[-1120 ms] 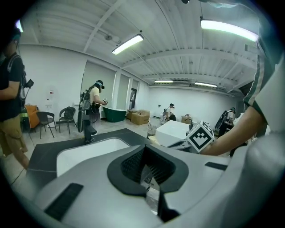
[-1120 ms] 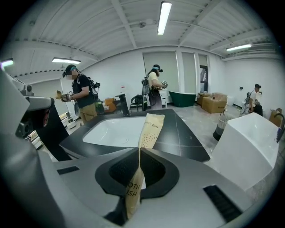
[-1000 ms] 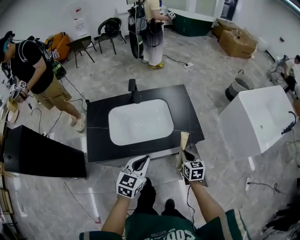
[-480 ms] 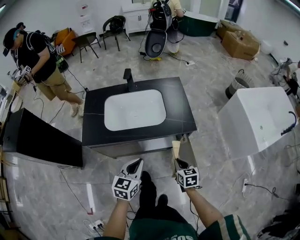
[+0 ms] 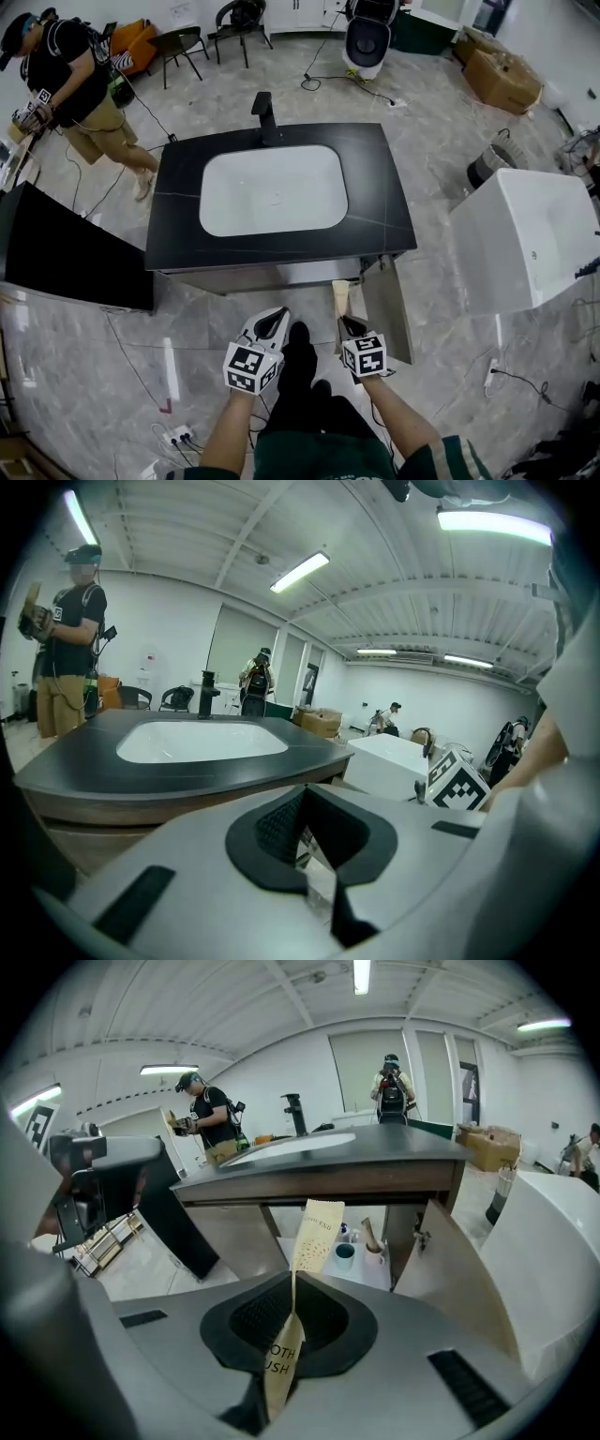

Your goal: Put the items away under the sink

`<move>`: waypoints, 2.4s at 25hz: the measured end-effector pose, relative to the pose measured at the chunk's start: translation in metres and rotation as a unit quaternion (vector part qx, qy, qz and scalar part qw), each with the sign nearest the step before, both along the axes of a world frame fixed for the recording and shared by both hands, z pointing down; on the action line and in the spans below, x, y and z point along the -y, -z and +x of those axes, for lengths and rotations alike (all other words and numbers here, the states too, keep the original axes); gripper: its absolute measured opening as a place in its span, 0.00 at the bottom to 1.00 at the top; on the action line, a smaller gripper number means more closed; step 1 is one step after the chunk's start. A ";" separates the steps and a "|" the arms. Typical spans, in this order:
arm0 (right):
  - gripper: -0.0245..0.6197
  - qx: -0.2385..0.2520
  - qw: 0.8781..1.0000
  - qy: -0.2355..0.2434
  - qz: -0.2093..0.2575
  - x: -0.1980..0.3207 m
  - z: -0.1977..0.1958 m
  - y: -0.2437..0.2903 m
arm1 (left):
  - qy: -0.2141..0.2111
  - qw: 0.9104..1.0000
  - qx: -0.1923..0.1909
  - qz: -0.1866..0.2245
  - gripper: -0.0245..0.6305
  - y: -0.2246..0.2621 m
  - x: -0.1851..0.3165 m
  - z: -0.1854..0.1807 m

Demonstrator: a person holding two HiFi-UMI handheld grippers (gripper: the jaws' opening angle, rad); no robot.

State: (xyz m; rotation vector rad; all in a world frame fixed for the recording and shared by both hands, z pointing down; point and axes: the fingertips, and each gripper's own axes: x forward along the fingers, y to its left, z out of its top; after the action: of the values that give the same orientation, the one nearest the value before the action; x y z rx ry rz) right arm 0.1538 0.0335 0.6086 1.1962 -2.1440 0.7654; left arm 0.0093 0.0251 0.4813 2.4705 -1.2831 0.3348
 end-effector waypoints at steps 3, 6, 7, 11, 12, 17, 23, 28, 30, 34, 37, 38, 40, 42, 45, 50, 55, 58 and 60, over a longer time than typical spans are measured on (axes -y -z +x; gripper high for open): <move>0.11 -0.001 1.000 0.004 -0.004 0.020 -0.001 -0.049 | -0.008 1.000 0.000 0.009 0.05 -0.046 0.017 0.005; 0.11 0.006 1.000 0.016 -0.006 0.038 -0.015 -0.103 | -0.011 1.000 0.012 0.011 0.05 -0.094 0.029 0.000; 0.11 0.007 1.000 0.022 -0.005 0.044 -0.021 -0.121 | -0.008 1.000 0.015 0.012 0.05 -0.109 0.033 -0.003; 0.11 0.005 0.999 0.044 0.004 0.072 -0.034 -0.188 | 0.006 1.000 0.011 0.015 0.05 -0.174 0.048 -0.013; 0.11 0.006 0.999 0.048 0.005 0.080 -0.036 -0.204 | 0.008 1.000 0.008 0.017 0.05 -0.189 0.053 -0.015; 0.11 -0.006 0.998 0.070 0.007 0.121 -0.044 -0.280 | 0.011 0.999 0.007 0.034 0.05 -0.257 0.072 -0.026; 0.11 -0.005 0.995 0.100 -0.011 0.160 -0.069 -0.359 | 0.018 0.999 0.007 0.040 0.05 -0.333 0.086 -0.043; 0.11 -0.023 0.993 0.113 -0.006 0.195 -0.081 -0.402 | 0.027 0.999 0.006 0.047 0.05 -0.383 0.093 -0.050; 0.11 -0.037 0.992 0.120 -0.002 0.206 -0.086 -0.418 | 0.030 0.998 0.008 0.047 0.05 -0.399 0.094 -0.052; 0.11 -0.049 0.991 0.120 0.007 0.226 -0.094 -0.438 | 0.037 0.998 0.012 0.040 0.05 -0.421 0.091 -0.058; 0.11 -0.055 0.992 0.111 0.007 0.244 -0.095 -0.445 | 0.045 0.998 0.015 0.041 0.05 -0.428 0.092 -0.063; 0.11 -0.057 0.992 0.113 0.006 0.249 -0.097 -0.447 | 0.048 0.998 0.016 0.043 0.05 -0.428 0.094 -0.065; 0.11 -0.061 0.991 0.118 -0.006 0.252 -0.099 -0.457 | 0.057 0.997 0.017 0.044 0.05 -0.431 0.094 -0.070; 0.11 -0.058 0.991 0.118 -0.022 0.249 -0.099 -0.467 | 0.064 0.997 0.016 0.043 0.05 -0.433 0.092 -0.075; 0.11 -0.062 0.991 0.115 -0.025 0.247 -0.098 -0.477 | 0.067 0.997 0.017 0.044 0.05 -0.434 0.092 -0.080; 0.12 -0.060 0.992 0.112 -0.014 0.244 -0.095 -0.488 | 0.066 0.997 0.017 0.040 0.05 -0.440 0.087 -0.076; 0.30 -0.058 0.992 0.114 0.019 0.244 -0.093 -0.479 | 0.062 0.997 0.020 0.033 0.05 -0.440 0.079 -0.072; 0.26 -0.051 0.990 0.121 0.044 0.240 -0.097 -0.464 | 0.068 0.997 0.015 0.044 0.05 -0.434 0.077 -0.076; 0.18 -0.055 0.989 0.132 0.049 0.233 -0.099 -0.456 | 0.071 0.996 0.015 0.052 0.05 -0.425 0.077 -0.077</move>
State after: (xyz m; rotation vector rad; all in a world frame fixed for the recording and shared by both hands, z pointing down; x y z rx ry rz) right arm 0.0546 -0.1992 1.0646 0.9522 -2.2106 0.4736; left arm -0.0680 -0.0519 0.9061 2.4486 -1.5161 0.2756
